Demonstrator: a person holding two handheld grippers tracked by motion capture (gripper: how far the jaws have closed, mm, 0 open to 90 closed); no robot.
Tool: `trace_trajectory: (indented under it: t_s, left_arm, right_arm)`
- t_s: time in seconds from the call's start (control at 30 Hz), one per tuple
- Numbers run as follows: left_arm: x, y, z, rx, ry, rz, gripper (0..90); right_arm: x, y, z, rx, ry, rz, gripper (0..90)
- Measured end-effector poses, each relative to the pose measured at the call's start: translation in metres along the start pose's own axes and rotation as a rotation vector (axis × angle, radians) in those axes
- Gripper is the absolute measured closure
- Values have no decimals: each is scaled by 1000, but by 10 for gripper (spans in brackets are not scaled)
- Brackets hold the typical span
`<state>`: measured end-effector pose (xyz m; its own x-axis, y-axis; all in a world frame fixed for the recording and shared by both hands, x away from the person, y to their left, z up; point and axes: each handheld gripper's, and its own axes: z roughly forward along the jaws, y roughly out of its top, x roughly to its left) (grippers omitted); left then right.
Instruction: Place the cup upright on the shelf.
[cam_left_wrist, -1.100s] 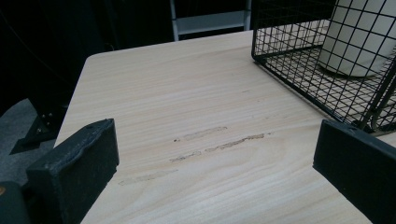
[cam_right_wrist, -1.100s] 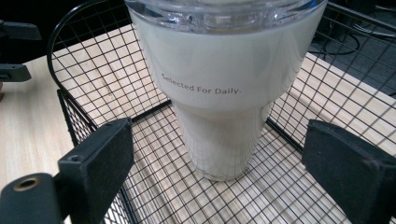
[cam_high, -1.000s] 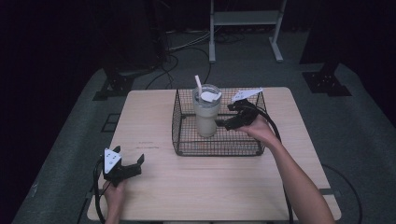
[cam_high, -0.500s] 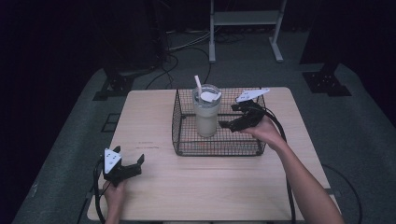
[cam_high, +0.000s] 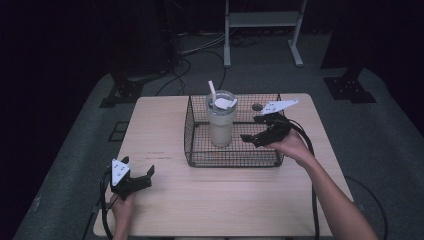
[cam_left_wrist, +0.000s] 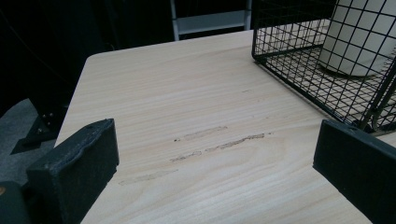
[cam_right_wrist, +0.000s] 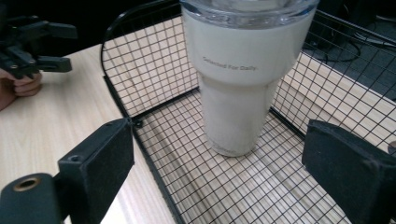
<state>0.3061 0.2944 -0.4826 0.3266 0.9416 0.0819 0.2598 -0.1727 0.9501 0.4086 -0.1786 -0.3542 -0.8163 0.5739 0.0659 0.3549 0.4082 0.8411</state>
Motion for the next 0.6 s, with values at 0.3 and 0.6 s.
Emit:
trace_trajectory:
  t_s: [0.3,0.6]
  left_arm:
    - [-1,0,0,3,0,1,0]
    - [-1,0,0,5,0,2,0]
  right_arm:
    - [9,-11,-9,4,17,-14,87]
    - [16,-18,-20,1,25,-28,87]
